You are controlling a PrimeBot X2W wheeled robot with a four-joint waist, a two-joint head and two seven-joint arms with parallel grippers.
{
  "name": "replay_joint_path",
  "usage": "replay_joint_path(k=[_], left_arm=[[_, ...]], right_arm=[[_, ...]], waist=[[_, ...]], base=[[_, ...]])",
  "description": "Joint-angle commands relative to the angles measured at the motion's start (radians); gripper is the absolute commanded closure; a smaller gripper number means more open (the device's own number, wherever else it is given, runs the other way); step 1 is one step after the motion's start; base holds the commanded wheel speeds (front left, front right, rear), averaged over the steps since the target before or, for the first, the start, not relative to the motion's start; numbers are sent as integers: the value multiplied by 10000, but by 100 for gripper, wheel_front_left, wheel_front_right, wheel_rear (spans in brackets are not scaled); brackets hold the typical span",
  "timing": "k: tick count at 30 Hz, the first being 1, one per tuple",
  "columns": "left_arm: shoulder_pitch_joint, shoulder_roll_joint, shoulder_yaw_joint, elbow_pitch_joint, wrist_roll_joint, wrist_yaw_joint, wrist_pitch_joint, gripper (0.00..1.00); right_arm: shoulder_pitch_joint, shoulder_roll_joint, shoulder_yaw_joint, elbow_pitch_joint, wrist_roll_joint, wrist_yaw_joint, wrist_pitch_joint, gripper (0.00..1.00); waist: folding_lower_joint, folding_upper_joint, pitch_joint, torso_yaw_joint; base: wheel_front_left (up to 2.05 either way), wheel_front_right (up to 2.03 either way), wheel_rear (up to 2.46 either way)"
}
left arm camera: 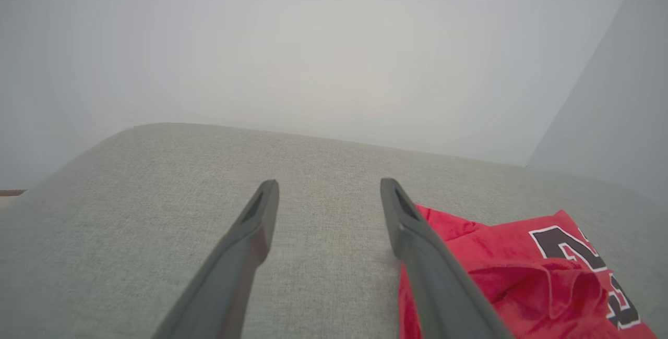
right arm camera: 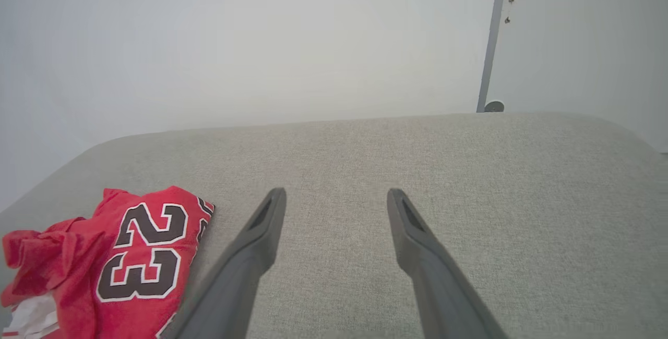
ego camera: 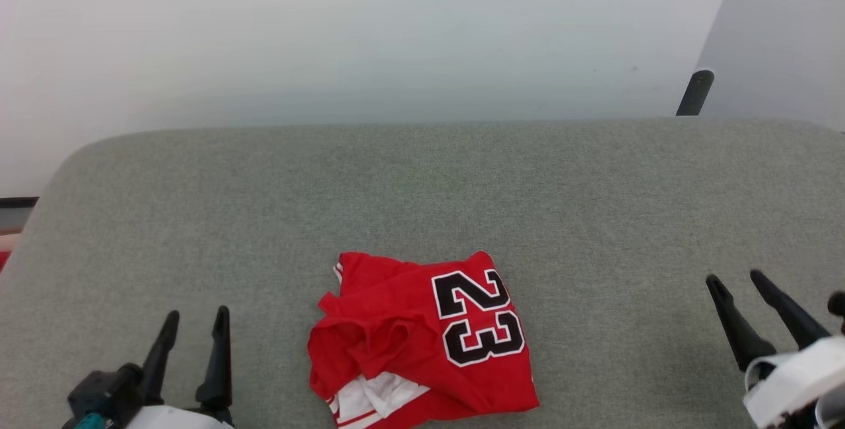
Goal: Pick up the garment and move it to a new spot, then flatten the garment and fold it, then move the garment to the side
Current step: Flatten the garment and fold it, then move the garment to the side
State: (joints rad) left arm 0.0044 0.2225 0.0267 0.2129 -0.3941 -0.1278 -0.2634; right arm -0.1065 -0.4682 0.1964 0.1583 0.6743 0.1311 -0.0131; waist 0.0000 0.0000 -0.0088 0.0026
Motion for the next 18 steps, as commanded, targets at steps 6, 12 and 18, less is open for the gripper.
replay_joint_path(k=[6,12,18], left_arm=[[248,-106,299,-237,271,-30,-2,0],[331,-224,398,-343,426,-37,-2,0],[271,-285,285,-343,482,-39,-2,0]], right_arm=[[600,255,-405,102,-285,-8,-405,0],[850,512,-695,-92,-507,-8,-311,0],[810,494,-738,-129,-563,-8,-110,0]], waist=[[0,0,-43,17],[0,0,-53,9],[0,0,-16,88]], base=[[0,0,0],[0,0,0],[0,0,0]])
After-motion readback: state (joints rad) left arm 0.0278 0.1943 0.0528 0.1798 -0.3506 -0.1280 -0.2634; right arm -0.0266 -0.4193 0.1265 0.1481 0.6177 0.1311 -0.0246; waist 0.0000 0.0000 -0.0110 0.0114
